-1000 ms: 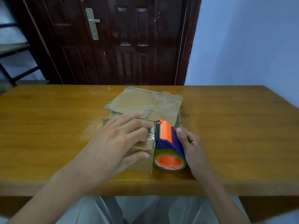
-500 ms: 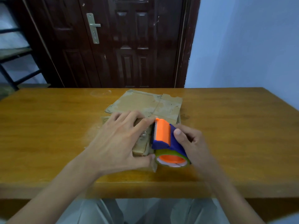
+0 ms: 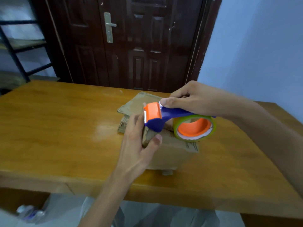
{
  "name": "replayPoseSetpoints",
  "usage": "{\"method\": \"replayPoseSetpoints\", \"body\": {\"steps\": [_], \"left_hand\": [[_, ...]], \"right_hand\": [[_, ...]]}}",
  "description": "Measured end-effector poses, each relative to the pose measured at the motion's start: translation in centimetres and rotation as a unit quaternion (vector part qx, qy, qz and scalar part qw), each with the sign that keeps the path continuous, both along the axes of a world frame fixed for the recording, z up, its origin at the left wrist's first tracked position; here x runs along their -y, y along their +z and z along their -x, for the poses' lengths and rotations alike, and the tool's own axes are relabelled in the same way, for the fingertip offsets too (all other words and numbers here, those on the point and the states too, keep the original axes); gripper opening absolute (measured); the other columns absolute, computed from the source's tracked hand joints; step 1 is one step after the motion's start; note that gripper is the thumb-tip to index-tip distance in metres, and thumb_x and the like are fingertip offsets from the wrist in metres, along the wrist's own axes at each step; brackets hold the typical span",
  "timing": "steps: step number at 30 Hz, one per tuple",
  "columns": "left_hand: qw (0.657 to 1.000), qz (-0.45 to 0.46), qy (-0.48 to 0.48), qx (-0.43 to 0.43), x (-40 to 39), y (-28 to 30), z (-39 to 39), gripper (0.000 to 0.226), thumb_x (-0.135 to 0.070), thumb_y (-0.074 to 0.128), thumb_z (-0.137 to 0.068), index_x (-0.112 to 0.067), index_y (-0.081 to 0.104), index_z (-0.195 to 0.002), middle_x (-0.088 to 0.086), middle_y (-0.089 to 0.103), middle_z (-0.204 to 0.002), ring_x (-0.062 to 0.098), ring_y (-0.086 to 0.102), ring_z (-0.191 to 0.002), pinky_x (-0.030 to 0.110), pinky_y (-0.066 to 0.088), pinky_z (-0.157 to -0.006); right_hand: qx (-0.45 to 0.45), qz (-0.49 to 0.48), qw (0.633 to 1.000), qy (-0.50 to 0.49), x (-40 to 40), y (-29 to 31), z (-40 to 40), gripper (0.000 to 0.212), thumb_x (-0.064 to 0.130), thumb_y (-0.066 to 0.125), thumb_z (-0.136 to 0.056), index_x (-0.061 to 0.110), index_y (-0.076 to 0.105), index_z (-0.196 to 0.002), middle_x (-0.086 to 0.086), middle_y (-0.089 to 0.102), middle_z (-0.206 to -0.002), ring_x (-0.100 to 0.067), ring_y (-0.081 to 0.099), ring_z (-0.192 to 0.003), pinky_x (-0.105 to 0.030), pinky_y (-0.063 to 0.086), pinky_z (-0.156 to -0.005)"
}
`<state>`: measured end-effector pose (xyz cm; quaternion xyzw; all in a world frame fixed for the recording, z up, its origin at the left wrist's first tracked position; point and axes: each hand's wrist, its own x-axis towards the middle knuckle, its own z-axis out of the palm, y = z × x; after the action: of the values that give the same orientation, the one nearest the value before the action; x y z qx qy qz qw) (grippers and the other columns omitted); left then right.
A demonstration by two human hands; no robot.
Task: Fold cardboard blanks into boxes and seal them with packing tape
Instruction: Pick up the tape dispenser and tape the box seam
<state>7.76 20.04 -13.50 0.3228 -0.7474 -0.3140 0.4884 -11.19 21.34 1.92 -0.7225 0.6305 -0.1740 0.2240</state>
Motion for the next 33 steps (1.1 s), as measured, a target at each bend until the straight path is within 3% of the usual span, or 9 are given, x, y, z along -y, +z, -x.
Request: {"method": "replayPoseSetpoints", "body": {"steps": [3,9,13,18,21,24,26,30,33], "left_hand": [[0.999,-0.016,-0.003,-0.033,0.0,-1.3,-0.7,0.072,-0.085,0.039,-0.091,-0.031,0.052,-0.136,-0.005,0.055,-0.126,0.021,0.059,-0.115,0.023,0.051,-0.086],[0.992,-0.044,0.008,-0.120,-0.4,-3.3,-1.2,0.061,-0.080,0.039,-0.094,-0.033,0.055,-0.129,0.005,0.057,-0.129,0.029,0.059,-0.117,0.033,0.052,-0.091],[0.992,-0.042,0.017,-0.118,0.0,-3.0,-0.6,0.048,-0.080,0.035,-0.095,-0.047,0.053,-0.125,-0.005,0.055,-0.126,0.023,0.057,-0.115,0.023,0.051,-0.087],[0.992,-0.051,0.006,-0.112,0.6,-3.6,-0.2,0.068,-0.053,0.041,-0.098,-0.019,0.045,-0.156,-0.006,0.052,-0.129,0.023,0.055,-0.120,0.042,0.056,-0.086],[0.993,-0.054,0.012,-0.102,0.4,-3.6,-0.3,0.076,-0.047,0.038,-0.093,-0.025,0.027,-0.166,-0.010,0.049,-0.133,0.012,0.052,-0.124,0.025,0.054,-0.087],[0.993,-0.061,0.033,-0.098,0.7,-3.5,-0.3,0.080,-0.045,0.035,-0.087,-0.025,0.029,-0.165,-0.026,0.045,-0.135,-0.017,0.041,-0.127,0.001,0.036,-0.092],[0.987,-0.097,0.047,-0.123,1.2,-3.9,-0.7,0.081,-0.049,0.034,-0.083,-0.033,0.033,-0.162,-0.031,0.042,-0.140,-0.027,0.034,-0.127,-0.003,0.029,-0.097],[0.986,-0.099,0.057,-0.119,0.1,-5.3,-0.7,0.077,-0.055,0.030,-0.086,-0.040,0.034,-0.161,-0.024,0.038,-0.160,-0.017,0.023,-0.146,0.011,0.016,-0.114],[0.990,-0.065,0.068,-0.109,-0.4,-5.9,-0.2,0.074,-0.052,0.030,-0.090,-0.035,0.034,-0.162,-0.018,0.049,-0.154,-0.006,0.034,-0.146,0.015,0.019,-0.114]], "right_hand": [[-0.050,-0.011,0.999,0.013,1.1,0.3,-1.6,0.044,0.076,0.056,-0.089,0.040,0.081,-0.089,0.011,0.074,-0.077,-0.009,0.067,-0.070,-0.029,0.049,-0.066],[-0.195,0.004,0.980,0.040,2.6,0.3,-4.7,0.050,0.080,0.052,-0.090,0.038,0.079,-0.092,0.009,0.076,-0.081,-0.012,0.071,-0.076,-0.037,0.062,-0.075],[-0.201,-0.029,0.979,0.034,2.4,0.6,-3.7,0.056,0.083,0.050,-0.086,0.037,0.080,-0.095,0.010,0.077,-0.085,-0.012,0.072,-0.080,-0.034,0.062,-0.075],[-0.178,-0.041,0.983,0.030,2.1,1.0,-2.6,0.050,0.081,0.050,-0.086,0.042,0.079,-0.101,0.021,0.074,-0.083,-0.001,0.069,-0.078,-0.022,0.051,-0.064],[-0.176,-0.030,0.984,0.027,1.7,1.4,-1.6,0.052,0.083,0.047,-0.082,0.044,0.078,-0.098,0.025,0.072,-0.082,0.003,0.067,-0.079,-0.019,0.048,-0.065],[-0.182,-0.020,0.983,0.028,1.0,1.4,-0.3,0.055,0.085,0.044,-0.078,0.046,0.077,-0.097,0.024,0.073,-0.085,0.000,0.068,-0.080,-0.022,0.050,-0.067],[-0.189,-0.008,0.982,0.015,0.4,1.4,1.1,0.054,0.084,0.044,-0.078,0.045,0.077,-0.096,0.024,0.072,-0.084,0.001,0.067,-0.080,-0.022,0.049,-0.067],[-0.183,-0.004,0.983,-0.006,-0.9,0.7,3.5,0.048,0.080,0.047,-0.080,0.043,0.076,-0.092,0.027,0.072,-0.080,0.002,0.067,-0.078,-0.020,0.047,-0.064],[-0.145,-0.015,0.989,-0.001,-1.7,-0.5,4.6,0.043,0.075,0.050,-0.086,0.042,0.076,-0.092,0.021,0.073,-0.080,-0.003,0.068,-0.073,-0.020,0.047,-0.062]]}}
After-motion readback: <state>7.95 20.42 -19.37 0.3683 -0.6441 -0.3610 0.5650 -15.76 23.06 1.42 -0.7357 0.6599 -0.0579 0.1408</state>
